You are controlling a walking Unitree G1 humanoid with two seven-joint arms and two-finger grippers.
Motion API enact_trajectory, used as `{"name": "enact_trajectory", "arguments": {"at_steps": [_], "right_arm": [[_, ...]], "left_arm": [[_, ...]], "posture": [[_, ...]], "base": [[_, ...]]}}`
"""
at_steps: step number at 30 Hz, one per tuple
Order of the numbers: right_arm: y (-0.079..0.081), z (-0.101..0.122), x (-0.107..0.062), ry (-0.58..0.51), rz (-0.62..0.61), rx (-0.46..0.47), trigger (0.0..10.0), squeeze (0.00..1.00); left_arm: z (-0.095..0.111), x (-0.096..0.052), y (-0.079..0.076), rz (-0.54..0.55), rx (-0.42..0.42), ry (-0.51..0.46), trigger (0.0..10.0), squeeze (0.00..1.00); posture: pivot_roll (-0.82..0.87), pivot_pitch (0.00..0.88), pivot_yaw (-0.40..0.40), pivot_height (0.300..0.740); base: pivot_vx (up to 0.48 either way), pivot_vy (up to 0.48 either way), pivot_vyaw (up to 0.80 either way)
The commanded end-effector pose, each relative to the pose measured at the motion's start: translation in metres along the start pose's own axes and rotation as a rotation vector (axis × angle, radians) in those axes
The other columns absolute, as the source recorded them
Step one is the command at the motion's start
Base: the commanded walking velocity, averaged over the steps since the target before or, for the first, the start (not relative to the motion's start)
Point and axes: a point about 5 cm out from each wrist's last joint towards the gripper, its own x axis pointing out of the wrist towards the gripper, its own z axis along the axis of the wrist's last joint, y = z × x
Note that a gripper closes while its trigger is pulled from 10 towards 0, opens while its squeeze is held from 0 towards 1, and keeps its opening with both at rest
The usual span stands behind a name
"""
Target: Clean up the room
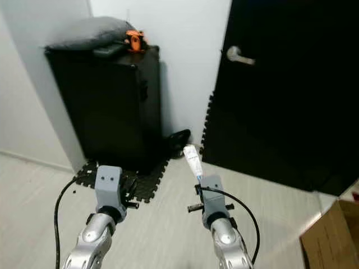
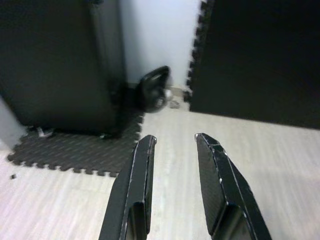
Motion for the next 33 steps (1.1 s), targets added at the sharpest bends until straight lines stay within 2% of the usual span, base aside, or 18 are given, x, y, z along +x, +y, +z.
{"name": "enact_trajectory", "arguments": {"at_steps": [1, 24, 29, 33], "right_arm": [[-0.0045, -0.0024, -0.0010, 0.012, -0.017, 0.010, 10.0, 0.00], [-0.0073, -0.0040, -0.0007, 0.023, -0.041, 0.008, 10.0, 0.00], [-0.0098, -0.0048, -0.0006, 0.028, -0.055, 0.004, 10.0, 0.00], [-0.0106, -0.0054, -0.0008, 0.032, -0.061, 0.006, 10.0, 0.00]], "left_arm": [[-0.0029, -0.0008, -0.0032, -0.012, 0.006, 0.014, 10.0, 0.00], [-0.0025, -0.0008, -0.0052, -0.041, 0.017, 0.017, 10.0, 0.00], [-0.0078, 0.0004, -0.0064, -0.038, 0.007, 0.069, 10.0, 0.00], [-0.0085, 0.0010, -0.0052, -0.026, 0.015, 0.070, 10.0, 0.00]], "posture": [[-0.02, 0.067, -0.023, 0.739], [-0.02, 0.056, -0.021, 0.739], [-0.02, 0.051, -0.019, 0.739], [-0.02, 0.045, -0.018, 0.739]], "base": [[0.000, 0.000, -0.80], [0.000, 0.000, -0.80], [0.000, 0.000, -0.80], [0.000, 0.000, -0.80]]}}
